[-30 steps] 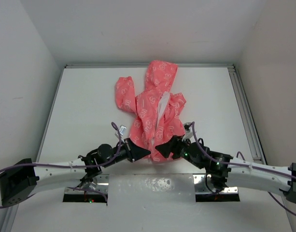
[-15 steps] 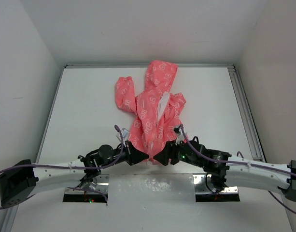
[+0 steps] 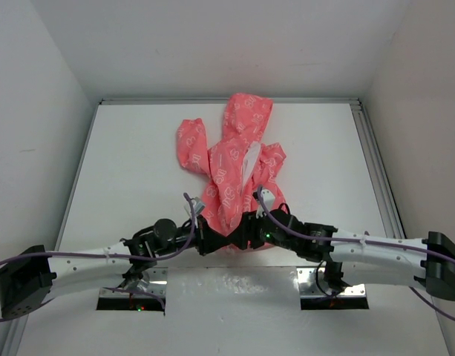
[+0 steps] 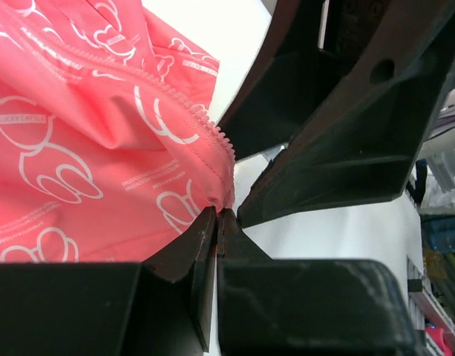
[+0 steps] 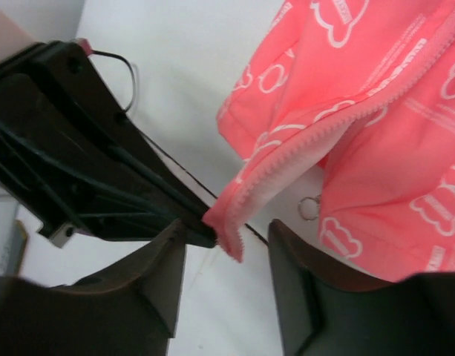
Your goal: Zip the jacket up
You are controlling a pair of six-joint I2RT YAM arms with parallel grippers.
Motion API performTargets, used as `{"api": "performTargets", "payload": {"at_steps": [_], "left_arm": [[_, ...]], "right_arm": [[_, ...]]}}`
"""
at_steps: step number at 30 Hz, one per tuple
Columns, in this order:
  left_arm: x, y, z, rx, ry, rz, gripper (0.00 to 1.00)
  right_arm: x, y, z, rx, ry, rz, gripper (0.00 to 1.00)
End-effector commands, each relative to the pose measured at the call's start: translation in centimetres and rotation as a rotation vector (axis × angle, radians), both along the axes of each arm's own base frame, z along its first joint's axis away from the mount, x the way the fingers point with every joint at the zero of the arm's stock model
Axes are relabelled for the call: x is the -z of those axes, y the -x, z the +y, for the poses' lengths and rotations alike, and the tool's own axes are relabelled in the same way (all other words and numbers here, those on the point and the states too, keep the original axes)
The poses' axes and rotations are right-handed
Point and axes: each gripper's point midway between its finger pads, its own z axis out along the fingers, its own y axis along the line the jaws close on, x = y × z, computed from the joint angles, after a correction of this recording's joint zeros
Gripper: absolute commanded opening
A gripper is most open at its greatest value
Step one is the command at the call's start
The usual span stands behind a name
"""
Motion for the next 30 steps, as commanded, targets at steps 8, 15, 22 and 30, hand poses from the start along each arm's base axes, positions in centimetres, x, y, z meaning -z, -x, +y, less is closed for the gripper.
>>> {"api": "performTargets", "payload": {"at_steps": [8, 15, 22, 30], "left_arm": [[-3.1, 1.0, -1.3, 0.123, 0.062, -0.112, 0.0], [-3.8, 1.2, -1.5, 0.143, 0.082, -0.129, 0.0], [-3.6, 0.7, -1.5, 0.11, 0.074, -0.116, 0.0], [-3.9, 0.5, -2.1, 0.117, 0.084, -0.108, 0.23]], "right_arm": [[-2.6, -1.8, 0.6, 0.106, -0.172, -0.056, 0.2], [-1.8, -1.4, 1.0, 0.078, -0.141, -0.029, 0.27], [-2.3, -1.2, 1.0, 0.094, -0.216, -0.012, 0.0], [-2.7, -1.1, 0.8, 0.097, -0.262, -0.015, 0.0]]}}
